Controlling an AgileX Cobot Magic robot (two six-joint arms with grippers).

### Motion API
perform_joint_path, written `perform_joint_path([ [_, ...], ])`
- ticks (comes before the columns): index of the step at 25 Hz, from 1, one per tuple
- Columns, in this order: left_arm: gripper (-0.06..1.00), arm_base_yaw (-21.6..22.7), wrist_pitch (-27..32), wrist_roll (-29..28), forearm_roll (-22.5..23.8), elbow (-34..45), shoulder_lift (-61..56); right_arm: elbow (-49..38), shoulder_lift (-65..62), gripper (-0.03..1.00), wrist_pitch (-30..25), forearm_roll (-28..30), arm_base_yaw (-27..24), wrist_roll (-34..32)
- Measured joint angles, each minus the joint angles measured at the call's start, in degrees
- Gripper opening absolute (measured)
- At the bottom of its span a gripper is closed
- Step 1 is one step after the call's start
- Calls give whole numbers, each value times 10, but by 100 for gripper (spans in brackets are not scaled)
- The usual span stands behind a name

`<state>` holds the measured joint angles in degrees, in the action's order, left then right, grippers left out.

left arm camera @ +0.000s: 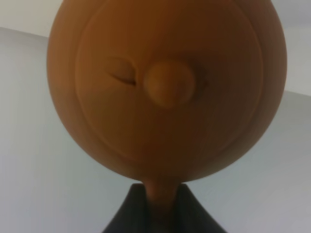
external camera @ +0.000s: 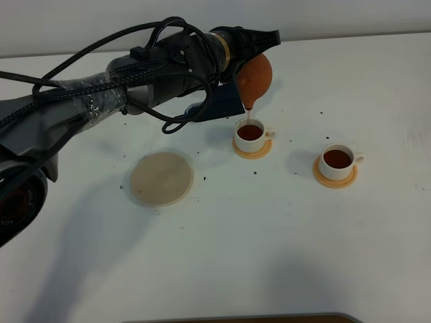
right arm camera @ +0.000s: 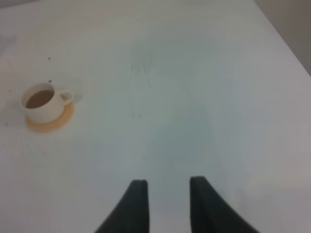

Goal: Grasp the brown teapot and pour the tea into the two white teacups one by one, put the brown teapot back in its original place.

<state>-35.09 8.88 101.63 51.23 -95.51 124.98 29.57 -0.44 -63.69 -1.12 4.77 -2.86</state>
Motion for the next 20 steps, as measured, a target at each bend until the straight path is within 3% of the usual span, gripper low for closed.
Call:
perform_joint_path([
  [20, 14, 0, -13, 2, 1, 0, 11, 0, 0, 24, 0, 0, 0, 0],
])
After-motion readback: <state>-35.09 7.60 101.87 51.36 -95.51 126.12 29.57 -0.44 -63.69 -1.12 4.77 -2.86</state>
